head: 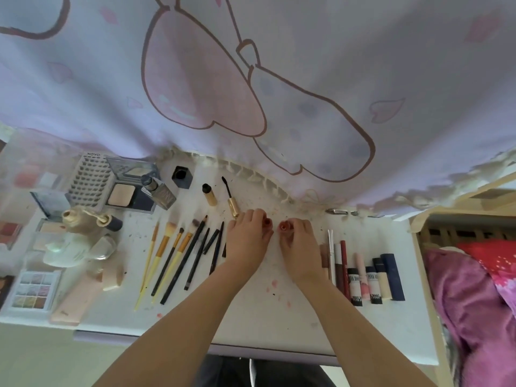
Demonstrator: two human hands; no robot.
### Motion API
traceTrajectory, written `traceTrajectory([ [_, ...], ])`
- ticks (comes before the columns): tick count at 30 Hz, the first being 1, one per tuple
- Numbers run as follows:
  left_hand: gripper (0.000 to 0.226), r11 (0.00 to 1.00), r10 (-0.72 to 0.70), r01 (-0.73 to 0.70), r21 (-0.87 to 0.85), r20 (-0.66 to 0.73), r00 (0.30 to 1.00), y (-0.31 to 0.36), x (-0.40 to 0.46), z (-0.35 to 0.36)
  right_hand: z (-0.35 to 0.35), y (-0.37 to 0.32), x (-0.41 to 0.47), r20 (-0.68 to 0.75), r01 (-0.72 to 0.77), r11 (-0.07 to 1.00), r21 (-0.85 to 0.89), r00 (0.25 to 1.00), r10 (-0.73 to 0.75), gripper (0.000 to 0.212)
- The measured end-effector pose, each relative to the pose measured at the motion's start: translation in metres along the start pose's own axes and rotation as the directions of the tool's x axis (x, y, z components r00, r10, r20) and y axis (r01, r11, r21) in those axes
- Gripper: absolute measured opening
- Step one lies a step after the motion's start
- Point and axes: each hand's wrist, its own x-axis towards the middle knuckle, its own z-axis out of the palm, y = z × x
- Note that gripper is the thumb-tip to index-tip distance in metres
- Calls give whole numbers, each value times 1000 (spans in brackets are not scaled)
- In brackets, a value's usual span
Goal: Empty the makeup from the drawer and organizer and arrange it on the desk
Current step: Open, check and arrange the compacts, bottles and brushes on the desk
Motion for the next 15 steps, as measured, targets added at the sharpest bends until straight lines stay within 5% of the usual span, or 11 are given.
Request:
traceTrajectory([
  [9, 46, 991, -81, 74, 108, 60, 995, 3, -7, -2, -18, -3, -2, 110, -47, 998, -38, 993, 51, 45],
  [12, 34, 989, -140, 138, -47, -41, 989, 9, -34, -16, -53, 8, -7, 126, 1, 998, -61, 992, 6, 35],
  [15, 18, 991, -23, 33, -132, 75, 997, 28, -65, -8, -87, 22, -3, 201, 91, 970, -225, 979, -45, 31],
])
